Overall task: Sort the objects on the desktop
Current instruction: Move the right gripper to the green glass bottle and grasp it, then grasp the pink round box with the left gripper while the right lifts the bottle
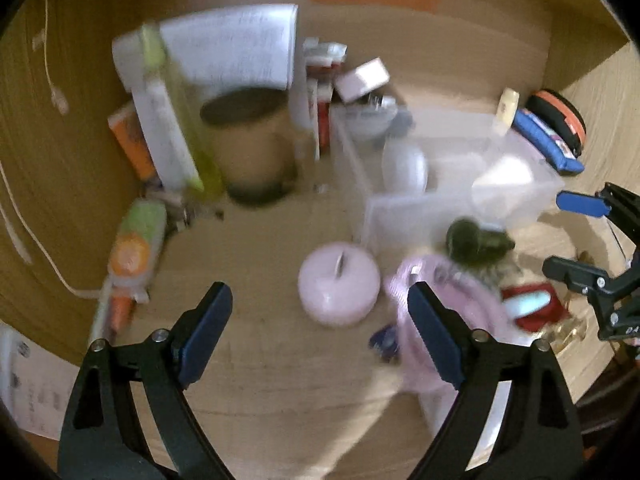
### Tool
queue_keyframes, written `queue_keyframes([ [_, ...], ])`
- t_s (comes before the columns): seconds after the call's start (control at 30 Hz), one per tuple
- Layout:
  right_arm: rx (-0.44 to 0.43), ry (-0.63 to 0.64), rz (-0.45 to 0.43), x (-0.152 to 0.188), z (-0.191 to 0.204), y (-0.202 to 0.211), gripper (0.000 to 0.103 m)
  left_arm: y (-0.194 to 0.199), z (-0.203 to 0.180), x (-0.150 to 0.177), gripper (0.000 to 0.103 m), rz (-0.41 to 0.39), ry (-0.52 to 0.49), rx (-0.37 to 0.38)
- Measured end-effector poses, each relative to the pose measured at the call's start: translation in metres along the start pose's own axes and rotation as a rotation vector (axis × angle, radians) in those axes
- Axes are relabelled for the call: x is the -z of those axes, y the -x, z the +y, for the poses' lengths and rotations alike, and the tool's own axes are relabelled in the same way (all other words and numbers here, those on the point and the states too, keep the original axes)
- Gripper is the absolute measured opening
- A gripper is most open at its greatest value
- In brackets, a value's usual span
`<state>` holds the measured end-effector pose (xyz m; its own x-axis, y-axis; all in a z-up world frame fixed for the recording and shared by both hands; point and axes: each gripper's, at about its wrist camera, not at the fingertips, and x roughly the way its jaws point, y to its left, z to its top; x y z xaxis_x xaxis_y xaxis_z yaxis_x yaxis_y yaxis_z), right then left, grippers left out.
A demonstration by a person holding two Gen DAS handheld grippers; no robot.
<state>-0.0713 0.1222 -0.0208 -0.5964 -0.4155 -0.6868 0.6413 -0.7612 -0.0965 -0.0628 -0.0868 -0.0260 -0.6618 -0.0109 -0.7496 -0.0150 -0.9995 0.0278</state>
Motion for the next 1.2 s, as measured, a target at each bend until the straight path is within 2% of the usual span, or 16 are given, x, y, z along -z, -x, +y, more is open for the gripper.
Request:
queue_keyframes([
  [0.2,-0.031,0.015,0.058,-0.005,0.004,-0.022,0.074,-0.020,0.020,0.018,0.090,0.048,0.010,-0.034],
  [0.3,-0.058,0.015,0.116,-0.007,0.004,-0.038,0.066,-0.031,0.020,0.021,0.090,0.080,0.003,-0.050],
  [0.5,-0.082,0.006,0.177,-0.012,0.002,-0.061,0.063,-0.047,0.012,0.018,0.090,0.091,-0.040,-0.018],
  [0.63,-0.076,0.021,0.194,-0.014,0.004,-0.068,0.062,-0.054,0.011,0.010,0.090,0.102,-0.037,0.040],
  [0.77,-0.074,0.027,0.212,-0.015,0.004,-0.072,0.055,-0.059,0.010,0.004,0.090,0.102,-0.039,0.058],
  [1.1,-0.037,0.074,0.208,-0.014,0.010,-0.075,0.053,-0.069,0.008,-0.005,0.090,0.096,-0.009,0.114],
  [1.13,-0.033,0.074,0.204,-0.014,0.010,-0.075,0.052,-0.070,0.009,-0.006,0.087,0.092,-0.004,0.109],
  [1.2,-0.032,0.074,0.197,-0.012,0.010,-0.072,0.049,-0.070,0.013,-0.006,0.074,0.087,0.013,0.117],
])
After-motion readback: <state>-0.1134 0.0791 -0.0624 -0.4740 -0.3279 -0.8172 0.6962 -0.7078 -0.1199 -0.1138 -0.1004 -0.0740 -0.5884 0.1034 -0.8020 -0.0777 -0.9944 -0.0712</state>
